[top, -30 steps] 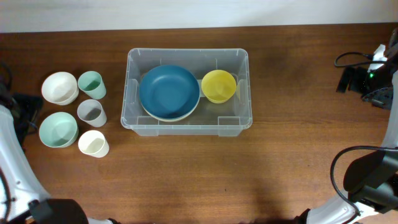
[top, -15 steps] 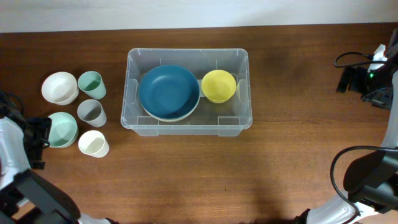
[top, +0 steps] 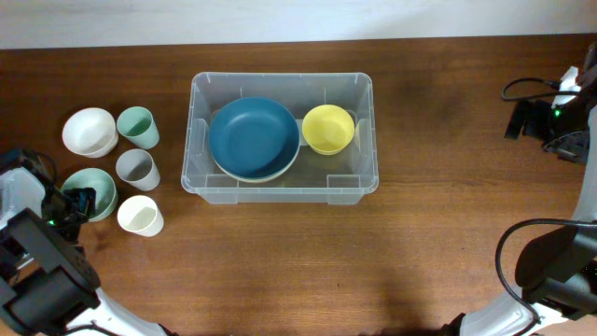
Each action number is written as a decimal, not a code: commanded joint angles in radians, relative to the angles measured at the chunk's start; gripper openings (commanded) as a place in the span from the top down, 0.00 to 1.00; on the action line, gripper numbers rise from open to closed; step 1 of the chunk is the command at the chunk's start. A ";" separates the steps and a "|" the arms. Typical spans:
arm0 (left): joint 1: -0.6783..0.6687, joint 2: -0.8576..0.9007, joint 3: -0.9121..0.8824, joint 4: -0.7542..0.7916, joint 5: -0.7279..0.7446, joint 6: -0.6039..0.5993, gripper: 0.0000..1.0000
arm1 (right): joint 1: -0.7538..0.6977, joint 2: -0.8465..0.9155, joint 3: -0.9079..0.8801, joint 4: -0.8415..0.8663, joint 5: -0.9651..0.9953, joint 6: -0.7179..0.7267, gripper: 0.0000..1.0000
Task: Pack container
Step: 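Lower the left gripper and grasp the mint green bowl rim, then lift the mint green bowl and carry it over the bin, then stack the mint green bowl onto the yellow bowl and release, then move the left gripper to the white bowl and grasp its rim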
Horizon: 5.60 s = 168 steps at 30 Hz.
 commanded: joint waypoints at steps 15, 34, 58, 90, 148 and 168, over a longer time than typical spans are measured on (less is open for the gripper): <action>0.000 0.028 -0.008 0.032 0.003 -0.013 0.90 | -0.003 0.003 -0.004 0.001 -0.002 0.008 0.01; 0.139 -0.017 0.322 -0.257 0.116 0.074 0.99 | -0.003 0.003 -0.004 0.001 -0.002 0.008 0.01; -0.837 -0.293 0.537 -0.083 0.262 0.369 0.99 | -0.003 0.003 -0.004 0.001 -0.002 0.008 0.01; -1.136 0.181 0.537 0.203 0.080 0.369 0.99 | -0.003 0.003 -0.004 0.001 -0.002 0.008 0.01; -0.449 0.158 1.120 -0.564 -0.062 0.195 0.01 | -0.003 0.003 -0.004 0.001 -0.002 0.008 0.01; -0.160 0.159 0.610 -0.158 0.060 0.210 0.11 | -0.003 0.003 -0.004 0.001 -0.002 0.008 0.01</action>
